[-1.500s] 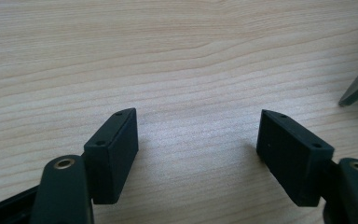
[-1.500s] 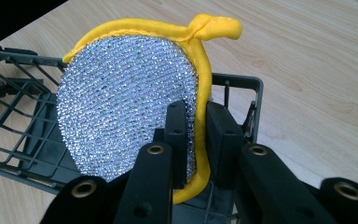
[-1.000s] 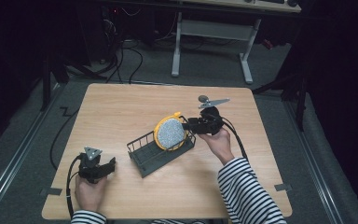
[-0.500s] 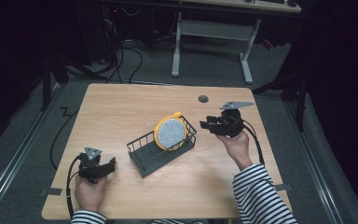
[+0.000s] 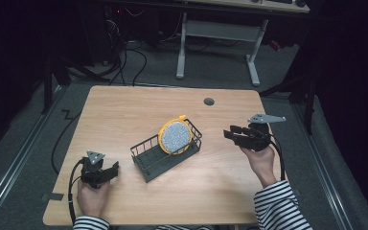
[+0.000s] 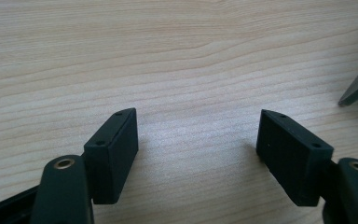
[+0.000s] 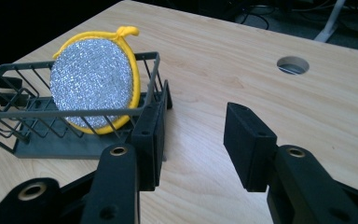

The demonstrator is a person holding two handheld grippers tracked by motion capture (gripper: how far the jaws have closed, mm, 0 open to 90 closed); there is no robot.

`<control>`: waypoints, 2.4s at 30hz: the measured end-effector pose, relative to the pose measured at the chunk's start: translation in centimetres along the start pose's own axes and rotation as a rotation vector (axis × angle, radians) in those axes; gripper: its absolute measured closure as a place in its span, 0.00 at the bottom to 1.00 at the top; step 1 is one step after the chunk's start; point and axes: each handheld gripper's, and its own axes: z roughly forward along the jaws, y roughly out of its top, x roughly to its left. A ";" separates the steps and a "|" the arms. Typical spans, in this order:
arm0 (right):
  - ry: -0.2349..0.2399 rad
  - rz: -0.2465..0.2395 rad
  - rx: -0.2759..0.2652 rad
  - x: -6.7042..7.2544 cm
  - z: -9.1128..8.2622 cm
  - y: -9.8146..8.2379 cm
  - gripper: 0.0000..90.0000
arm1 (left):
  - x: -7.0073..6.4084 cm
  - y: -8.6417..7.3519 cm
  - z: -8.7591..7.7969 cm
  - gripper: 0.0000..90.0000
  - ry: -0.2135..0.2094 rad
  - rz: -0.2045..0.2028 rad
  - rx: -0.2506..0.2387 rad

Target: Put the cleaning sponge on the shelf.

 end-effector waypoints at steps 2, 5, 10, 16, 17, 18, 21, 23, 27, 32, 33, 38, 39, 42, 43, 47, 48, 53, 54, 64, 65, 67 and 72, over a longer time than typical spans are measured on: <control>-0.014 0.008 0.009 -0.2 -0.4 -0.5 0.65 | 0.0 0.0 0.0 0.33 0.000 0.000 0.000; -0.020 0.032 0.000 -0.6 -0.9 -1.5 0.65 | 0.0 0.0 0.0 0.33 0.000 0.000 0.000; -0.035 0.057 -0.004 -1.2 -1.7 -3.0 0.65 | 0.0 0.0 0.0 0.33 0.000 0.001 0.000; -0.043 0.083 -0.009 -1.6 -2.3 -4.4 0.65 | 0.0 0.0 0.0 0.33 -0.001 0.000 0.001; -0.043 0.085 -0.007 -1.7 -2.4 -4.7 0.65 | 0.0 0.0 0.0 0.33 0.000 0.000 0.000; -0.043 0.089 -0.009 -1.7 -2.4 -5.0 0.65 | 0.0 0.0 0.0 0.33 0.000 0.000 0.000; -0.049 0.100 -0.009 -1.9 -2.5 -5.8 0.64 | 0.0 0.0 0.0 0.33 0.000 0.000 0.000; -0.047 0.106 0.000 -2.0 -2.5 -6.3 0.65 | 0.0 0.0 0.0 0.33 -0.001 0.001 0.001; -0.056 0.115 0.010 -2.1 -2.4 -7.5 0.64 | 0.0 0.0 0.0 0.33 -0.001 0.000 0.000; -0.068 0.143 0.018 -2.4 -2.2 -8.9 0.63 | 0.0 0.0 0.0 0.33 0.000 0.000 0.000; -0.070 0.144 0.020 -2.5 -2.1 -9.1 0.62 | 0.0 0.0 0.0 0.33 0.000 0.000 0.000; -0.094 0.154 0.020 -2.8 -1.7 -10.3 0.58 | 0.0 0.0 0.0 0.33 -0.001 0.000 0.001; -0.096 0.151 0.016 -2.8 -1.6 -10.5 0.57 | 0.0 0.0 0.0 0.33 0.000 0.000 0.000; -0.110 0.150 0.024 -2.8 -1.4 -11.0 0.57 | 0.0 0.0 0.0 0.33 -0.001 0.000 0.000; -0.117 0.149 0.025 -2.8 -1.3 -11.2 0.57 | 0.0 0.0 0.0 0.33 0.000 0.000 0.000; -0.129 0.148 0.037 -2.8 -1.0 -11.9 0.56 | 0.0 0.0 0.0 0.33 0.000 0.000 0.000; -0.129 0.149 0.041 -2.9 -0.9 -12.0 0.56 | 0.0 0.0 0.0 0.33 -0.001 0.000 0.001; -0.168 0.134 0.068 -2.8 -0.3 -13.1 0.55 | 0.0 0.0 0.0 0.33 0.000 0.000 0.000; -0.181 0.127 0.070 -2.7 -0.2 -13.2 0.55 | 0.0 0.0 0.0 0.33 -0.001 0.000 0.001; -0.263 0.084 0.129 -2.7 0.5 -14.2 0.50 | 0.0 0.0 0.0 0.33 -0.001 0.001 0.001; -0.281 0.061 0.138 -2.6 0.6 -14.2 0.49 | 0.0 0.0 0.0 0.33 0.000 0.000 0.000; -0.312 0.018 0.149 -2.2 0.6 -14.2 0.47 | -0.1 0.0 -0.1 0.33 0.001 -0.001 0.001; -0.310 0.037 0.152 -2.5 0.6 -14.2 0.44 | -0.1 -0.1 -0.1 0.33 0.002 -0.002 0.002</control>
